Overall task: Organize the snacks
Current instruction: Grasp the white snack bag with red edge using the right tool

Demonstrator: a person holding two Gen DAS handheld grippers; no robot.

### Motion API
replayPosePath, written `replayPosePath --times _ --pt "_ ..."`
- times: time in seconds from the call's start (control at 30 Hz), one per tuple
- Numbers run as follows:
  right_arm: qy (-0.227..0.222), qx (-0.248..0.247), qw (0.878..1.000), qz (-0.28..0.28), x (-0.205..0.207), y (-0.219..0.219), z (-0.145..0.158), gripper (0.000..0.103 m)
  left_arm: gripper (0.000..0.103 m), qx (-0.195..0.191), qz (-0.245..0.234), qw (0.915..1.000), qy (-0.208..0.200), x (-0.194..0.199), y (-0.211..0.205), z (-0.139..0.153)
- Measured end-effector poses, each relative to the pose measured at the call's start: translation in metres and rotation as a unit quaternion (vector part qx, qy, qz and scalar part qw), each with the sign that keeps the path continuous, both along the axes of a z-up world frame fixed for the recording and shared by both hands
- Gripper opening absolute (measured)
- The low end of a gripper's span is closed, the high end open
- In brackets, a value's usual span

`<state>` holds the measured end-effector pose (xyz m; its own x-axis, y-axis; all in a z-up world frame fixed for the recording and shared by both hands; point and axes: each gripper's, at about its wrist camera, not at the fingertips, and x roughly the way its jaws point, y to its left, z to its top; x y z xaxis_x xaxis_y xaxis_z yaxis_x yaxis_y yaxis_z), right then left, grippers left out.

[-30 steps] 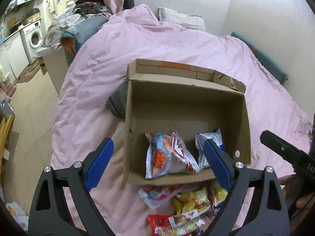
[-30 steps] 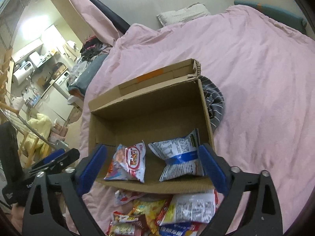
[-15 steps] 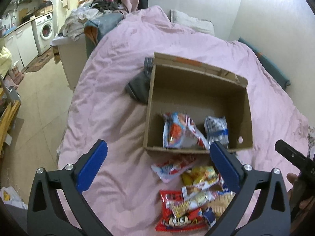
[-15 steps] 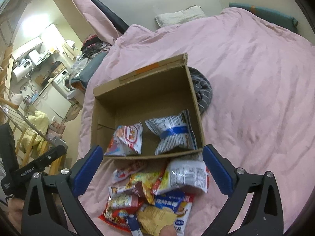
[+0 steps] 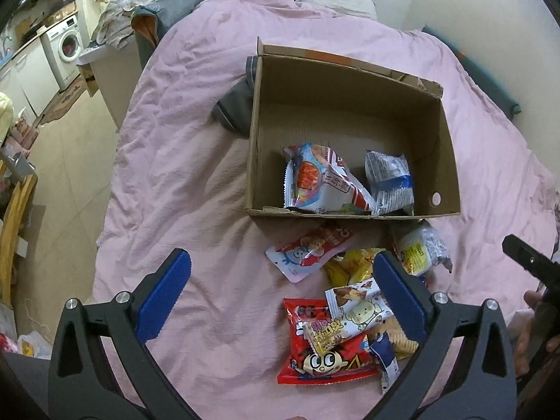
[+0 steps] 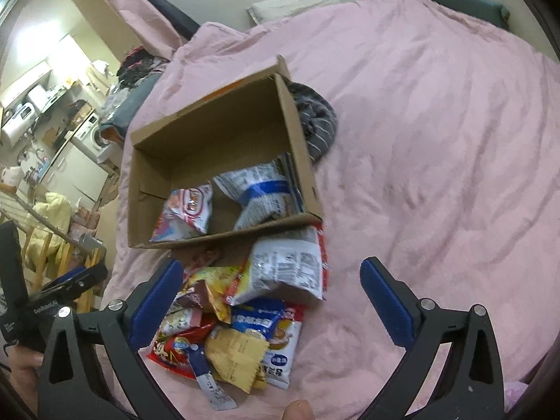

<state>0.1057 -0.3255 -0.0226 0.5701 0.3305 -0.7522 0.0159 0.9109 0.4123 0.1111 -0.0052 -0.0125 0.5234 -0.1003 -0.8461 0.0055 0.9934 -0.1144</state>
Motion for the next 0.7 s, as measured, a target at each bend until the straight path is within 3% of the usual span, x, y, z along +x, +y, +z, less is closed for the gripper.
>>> replayPosePath --times 0.3,0.7 --pt "0.083 0.059 0.995 -0.017 0.016 -0.006 -0.035 0.103 0.103 -0.034 0.025 0.9986 0.033 0.005 0.011 -0.01" --pt "0.205 0.066 0.976 -0.029 0.064 0.023 -0.096 0.103 0.103 -0.061 0.042 0.9943 0.076 0.012 0.019 -0.025"
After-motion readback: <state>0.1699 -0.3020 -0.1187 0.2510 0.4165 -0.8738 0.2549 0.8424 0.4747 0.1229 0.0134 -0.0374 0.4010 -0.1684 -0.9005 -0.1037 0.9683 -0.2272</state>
